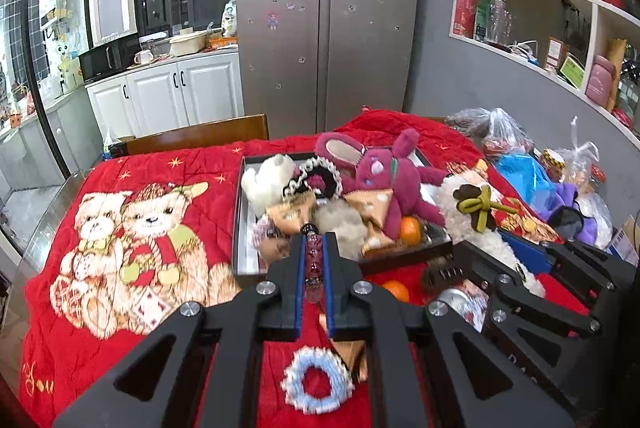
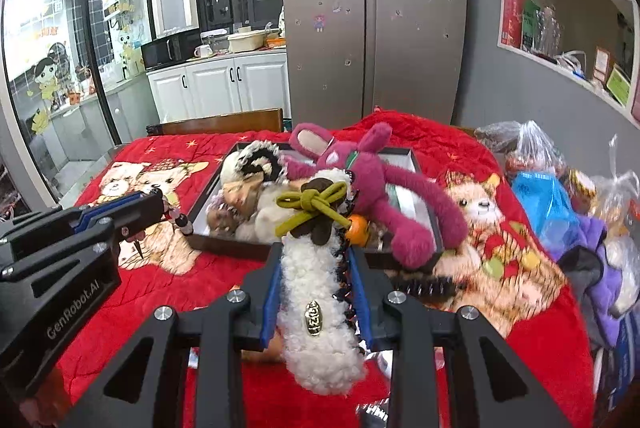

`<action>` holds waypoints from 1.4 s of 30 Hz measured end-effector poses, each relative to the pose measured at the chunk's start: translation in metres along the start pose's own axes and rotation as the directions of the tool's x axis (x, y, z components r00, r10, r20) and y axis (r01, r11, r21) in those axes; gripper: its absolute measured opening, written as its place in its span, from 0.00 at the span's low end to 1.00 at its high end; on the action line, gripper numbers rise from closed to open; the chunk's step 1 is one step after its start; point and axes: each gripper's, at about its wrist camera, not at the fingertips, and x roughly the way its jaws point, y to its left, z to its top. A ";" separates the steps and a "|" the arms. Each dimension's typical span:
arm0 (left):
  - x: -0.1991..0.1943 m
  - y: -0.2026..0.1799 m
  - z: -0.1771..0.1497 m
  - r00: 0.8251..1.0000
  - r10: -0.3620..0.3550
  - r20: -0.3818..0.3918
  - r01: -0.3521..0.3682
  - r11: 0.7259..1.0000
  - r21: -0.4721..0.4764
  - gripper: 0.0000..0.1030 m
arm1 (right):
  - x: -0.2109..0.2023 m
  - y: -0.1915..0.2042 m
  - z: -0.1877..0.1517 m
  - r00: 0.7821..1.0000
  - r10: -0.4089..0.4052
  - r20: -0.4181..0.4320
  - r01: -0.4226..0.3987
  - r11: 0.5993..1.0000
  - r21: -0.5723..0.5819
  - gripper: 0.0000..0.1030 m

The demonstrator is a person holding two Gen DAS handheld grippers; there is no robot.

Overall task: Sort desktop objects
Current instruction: 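Carry bead strand in left gripper and fluffy keychain in right gripper toward the tray, then lower bead strand and fluffy keychain into the tray and open both grippers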

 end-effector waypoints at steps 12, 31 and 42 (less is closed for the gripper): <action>0.083 0.005 0.038 0.999 0.008 -0.046 -0.008 1.000 0.004 0.08 | 0.061 -0.012 0.041 0.999 -0.020 -0.028 0.019 0.999 -0.034 0.31; 0.149 0.011 0.051 0.997 0.010 -0.073 -0.010 1.000 0.003 0.08 | 0.129 -0.040 0.073 0.997 -0.041 -0.064 0.040 0.999 -0.018 0.31; 0.153 0.014 0.048 0.997 0.029 -0.078 -0.027 0.999 0.018 0.08 | 0.136 -0.037 0.070 0.996 -0.048 -0.076 0.045 0.998 -0.044 0.31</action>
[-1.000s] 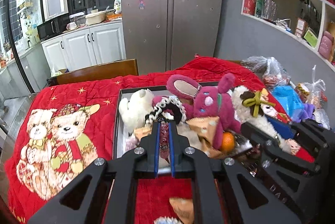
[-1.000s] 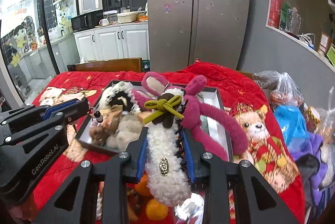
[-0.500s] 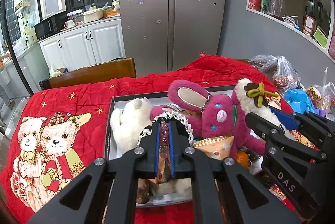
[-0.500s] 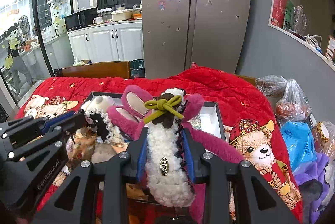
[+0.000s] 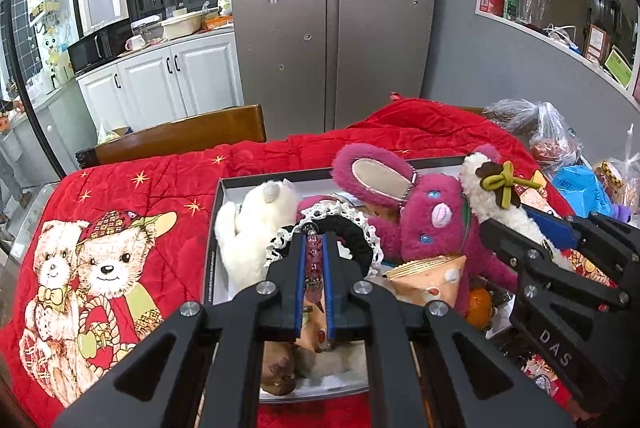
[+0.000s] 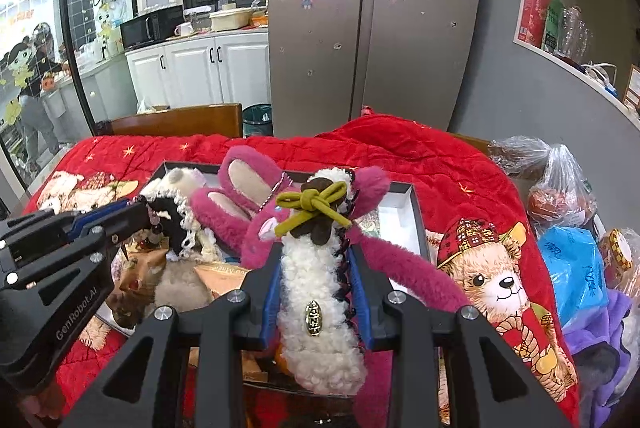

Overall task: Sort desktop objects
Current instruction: 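Lower bead strand and fluffy keychain into the tray and open both grippers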

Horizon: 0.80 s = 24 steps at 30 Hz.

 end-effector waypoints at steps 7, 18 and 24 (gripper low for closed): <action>-0.001 0.001 0.000 1.000 0.002 -0.005 -0.002 1.000 0.004 0.08 | 0.001 0.008 -0.002 1.000 0.011 -0.006 -0.012 1.000 -0.019 0.31; -0.004 -0.004 0.002 1.000 0.024 0.010 -0.024 0.999 0.024 0.33 | 0.000 0.007 -0.001 0.999 0.042 -0.012 -0.042 0.999 0.001 0.68; -0.011 0.004 0.005 0.999 0.037 0.032 -0.037 0.999 0.006 0.51 | -0.016 0.013 0.002 0.999 -0.026 0.047 0.027 0.999 -0.029 0.74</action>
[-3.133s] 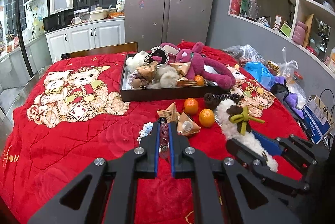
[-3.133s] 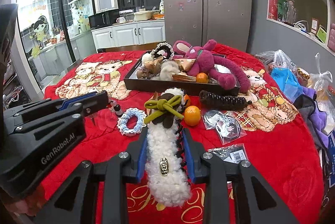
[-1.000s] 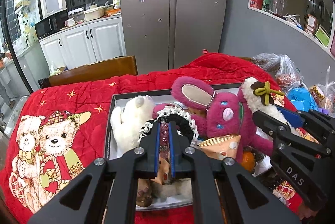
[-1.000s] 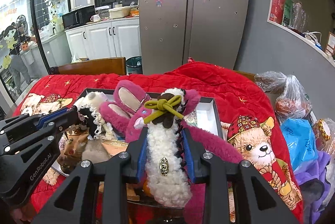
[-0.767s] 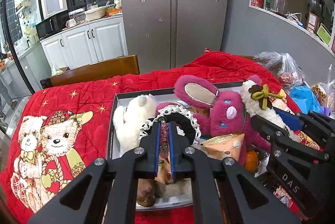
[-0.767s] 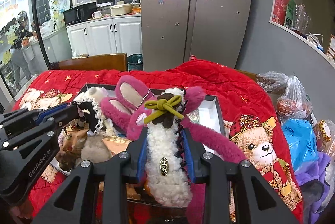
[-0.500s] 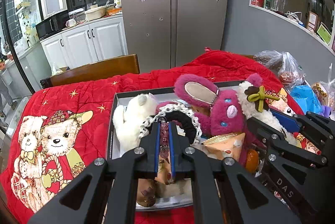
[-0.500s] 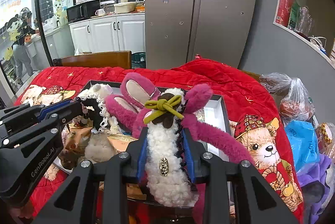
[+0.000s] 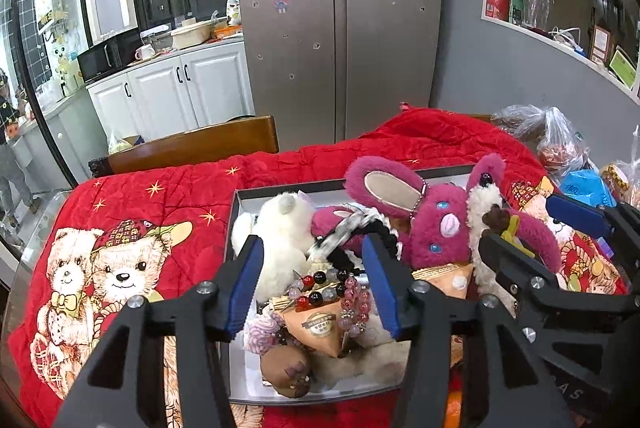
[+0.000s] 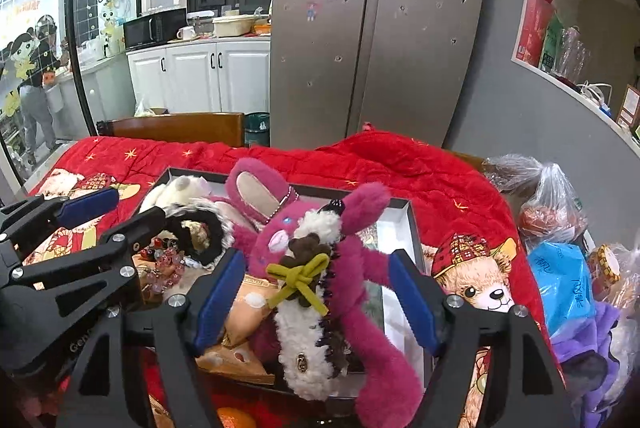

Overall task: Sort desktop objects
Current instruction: 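Lower bead strand and fluffy keychain into the tray and open both grippers, then withdraw both grippers from the tray toward the items left on the bedspread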

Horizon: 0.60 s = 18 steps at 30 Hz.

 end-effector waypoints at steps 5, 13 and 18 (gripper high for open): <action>-0.001 0.000 0.000 1.000 0.008 -0.002 -0.008 1.000 0.002 0.52 | -0.002 0.001 0.001 1.000 0.006 0.002 -0.006 1.000 0.002 0.74; -0.028 0.008 -0.001 1.000 -0.005 0.001 0.005 1.000 -0.028 0.52 | -0.014 0.004 0.002 1.000 0.017 0.010 -0.017 1.000 -0.005 0.74; -0.077 0.013 -0.007 0.999 -0.011 0.053 0.013 0.999 -0.032 0.61 | -0.051 0.009 0.001 0.998 0.042 0.050 -0.041 0.999 -0.002 0.74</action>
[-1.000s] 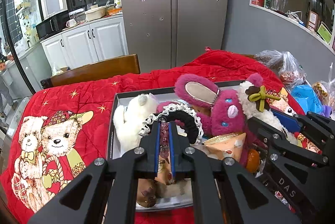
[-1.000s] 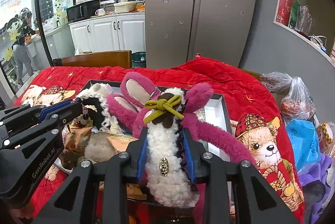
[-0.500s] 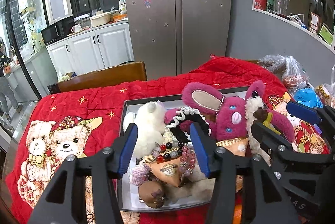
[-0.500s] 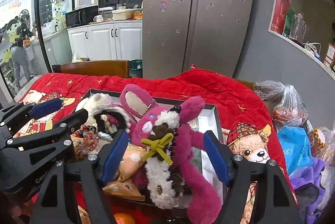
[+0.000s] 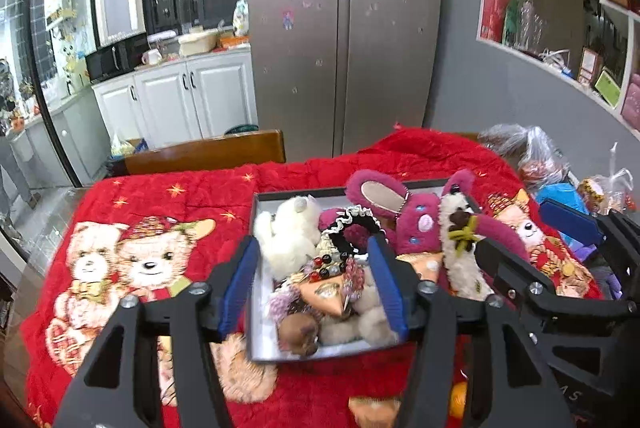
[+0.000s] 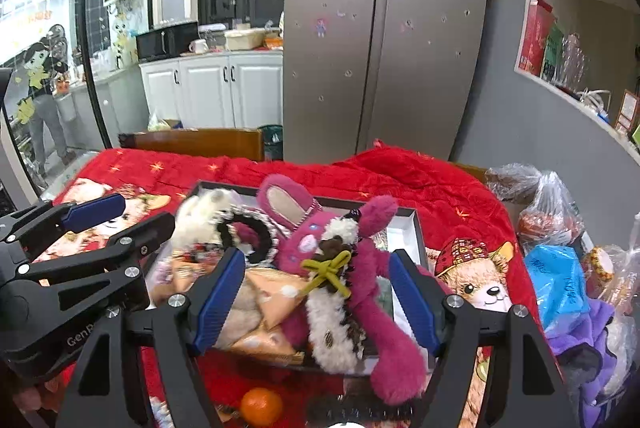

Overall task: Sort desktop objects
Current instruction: 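Withdraw both grippers from the tray toward the items left on the bedspread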

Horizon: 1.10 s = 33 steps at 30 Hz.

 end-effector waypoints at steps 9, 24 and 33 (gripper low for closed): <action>-0.098 -0.003 -0.032 0.991 0.080 0.109 -0.088 0.994 0.066 0.76 | -0.083 0.015 -0.014 0.997 -0.013 0.081 0.015 0.999 -0.029 0.75; -0.110 0.004 -0.115 0.999 0.006 0.036 -0.005 1.000 -0.027 0.77 | -0.106 0.038 -0.082 0.998 -0.038 0.055 0.042 0.996 -0.078 0.75; -0.066 -0.013 -0.151 0.997 -0.036 -0.068 0.034 0.999 -0.023 0.77 | -0.080 0.026 -0.101 0.999 -0.028 0.018 0.029 0.999 -0.030 0.75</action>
